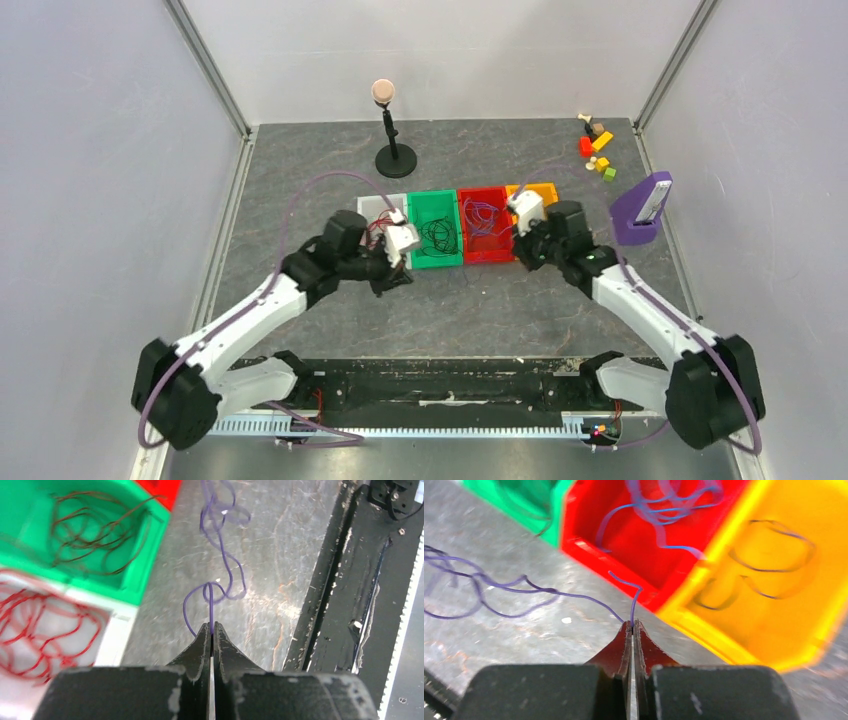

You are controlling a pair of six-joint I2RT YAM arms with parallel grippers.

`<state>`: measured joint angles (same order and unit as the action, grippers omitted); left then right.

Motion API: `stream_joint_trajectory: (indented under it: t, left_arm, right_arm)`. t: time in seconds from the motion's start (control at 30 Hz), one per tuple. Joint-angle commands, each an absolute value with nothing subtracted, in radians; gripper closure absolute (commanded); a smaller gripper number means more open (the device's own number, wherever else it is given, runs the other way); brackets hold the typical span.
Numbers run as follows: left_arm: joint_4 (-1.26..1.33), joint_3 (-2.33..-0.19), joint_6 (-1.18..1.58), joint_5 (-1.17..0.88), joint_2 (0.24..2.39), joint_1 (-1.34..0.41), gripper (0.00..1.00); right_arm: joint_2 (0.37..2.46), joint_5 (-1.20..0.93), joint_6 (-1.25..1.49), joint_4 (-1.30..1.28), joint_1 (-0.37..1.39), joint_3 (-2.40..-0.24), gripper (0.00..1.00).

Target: Untangle the cables

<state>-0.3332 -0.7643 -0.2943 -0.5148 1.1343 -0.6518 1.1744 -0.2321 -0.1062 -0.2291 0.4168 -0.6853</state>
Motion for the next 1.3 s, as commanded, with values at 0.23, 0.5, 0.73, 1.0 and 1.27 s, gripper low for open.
stream_joint_trajectory:
  t: [0.23, 0.5, 0.73, 1.0, 1.27]
  left_arm:
    - [-0.564, -0.802, -0.362, -0.613, 0.86, -0.343, 0.98]
    - [-0.515, -0.806, -0.278, -0.747, 0.874, -0.235, 0.98]
    - [-0.325, -0.905, -0.122, -0.848, 0.974, -0.4, 0.98]
    - [-0.12, -1.189, 0.003, -0.675, 1.304, -0.658, 0.98]
    - [0.072, -1.547, 0.049, -0.516, 1.704, -0.797, 0.98]
  right_arm:
    - [0.995, -0.171, -0.201, -0.375, 0.033, -0.852, 1.0]
    - [1.025, -0.299, -0.212, -0.425, -0.12, -0.934, 1.0]
    - [1.035, -0.843, -0.152, -0.487, -0.115, -0.977, 1.0]
    - [1.041, -0.757, -0.123, -0.44, -0.097, -1.05, 1.0]
    - [1.094, -0.591, -0.146, -0.376, -0.098, -1.092, 1.0]
